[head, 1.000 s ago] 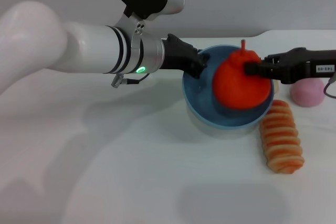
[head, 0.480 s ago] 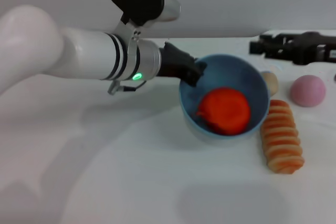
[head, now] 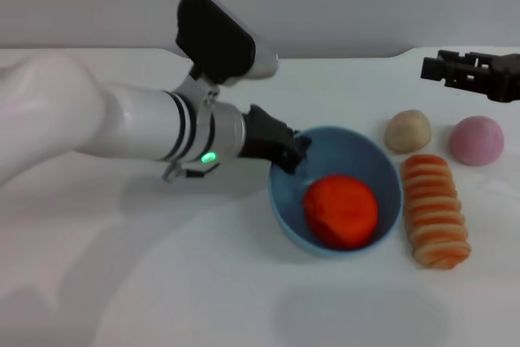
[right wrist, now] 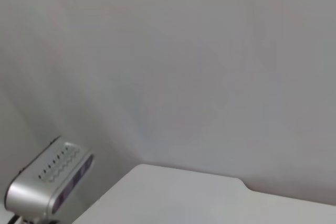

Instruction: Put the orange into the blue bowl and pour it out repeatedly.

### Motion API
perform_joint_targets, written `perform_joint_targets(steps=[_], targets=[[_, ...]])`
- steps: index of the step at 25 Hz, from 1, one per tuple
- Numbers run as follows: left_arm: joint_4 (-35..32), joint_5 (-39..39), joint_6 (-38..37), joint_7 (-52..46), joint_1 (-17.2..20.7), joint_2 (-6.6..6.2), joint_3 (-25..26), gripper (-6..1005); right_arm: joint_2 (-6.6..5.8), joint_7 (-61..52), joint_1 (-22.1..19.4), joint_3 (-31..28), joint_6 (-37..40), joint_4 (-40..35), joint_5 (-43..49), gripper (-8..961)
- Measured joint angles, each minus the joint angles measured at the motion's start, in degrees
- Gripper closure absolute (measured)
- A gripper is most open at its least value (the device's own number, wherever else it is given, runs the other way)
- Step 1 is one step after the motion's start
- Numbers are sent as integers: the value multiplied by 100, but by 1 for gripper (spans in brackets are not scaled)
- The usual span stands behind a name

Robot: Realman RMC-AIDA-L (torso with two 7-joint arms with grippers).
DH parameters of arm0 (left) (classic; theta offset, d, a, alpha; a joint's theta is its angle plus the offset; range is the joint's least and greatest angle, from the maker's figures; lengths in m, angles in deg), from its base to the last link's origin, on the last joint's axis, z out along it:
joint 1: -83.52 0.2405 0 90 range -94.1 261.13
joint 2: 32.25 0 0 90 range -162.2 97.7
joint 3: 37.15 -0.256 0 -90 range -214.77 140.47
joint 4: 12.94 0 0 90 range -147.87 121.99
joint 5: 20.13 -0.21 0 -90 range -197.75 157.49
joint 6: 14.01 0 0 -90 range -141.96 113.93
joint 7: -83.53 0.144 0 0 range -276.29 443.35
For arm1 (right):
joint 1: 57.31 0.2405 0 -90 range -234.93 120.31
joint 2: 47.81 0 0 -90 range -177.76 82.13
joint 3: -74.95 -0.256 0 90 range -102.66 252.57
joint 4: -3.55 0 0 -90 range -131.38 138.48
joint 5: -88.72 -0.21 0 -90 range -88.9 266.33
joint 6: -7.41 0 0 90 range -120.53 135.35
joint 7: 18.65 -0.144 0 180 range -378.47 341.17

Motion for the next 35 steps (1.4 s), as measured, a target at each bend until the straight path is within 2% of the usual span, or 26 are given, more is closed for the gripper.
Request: perform_joint_targets(steps=[4,11,16,22,28,30,33,34,35], targets=[[57,2,87,-2,-22,1,-247,999,3,41,-28,11,-3,68,11,453],[43,33,164,-162,-1,7,-255,999,2,53,-59,-8,-3,164,23,454],[-41,17,204,-386,45,-12,-205,909,14,179,-113,-25,-2,169,24,454],[-307,-8,213,-380,209,-36,-133,722,15,489,-176,-107,-32,246,14,442],[-660,-38,276,-318,449,-45,131,594,-24,935,-178,-173,-112,503,10,406],[-874,-33,516,-308,611,-43,299,552,-46,1075,-160,-251,-113,622,-8,394],[-1216,-9,1271,-209,950,-38,381,488,-88,1536,-103,-464,-122,935,-90,375],[-1216,-9,1271,-209,950,-38,381,408,-91,1804,-92,-523,-133,1035,-124,369],[-1311,-6,1621,-141,1094,-36,351,327,-78,2121,-88,-587,-147,1146,-151,362]])
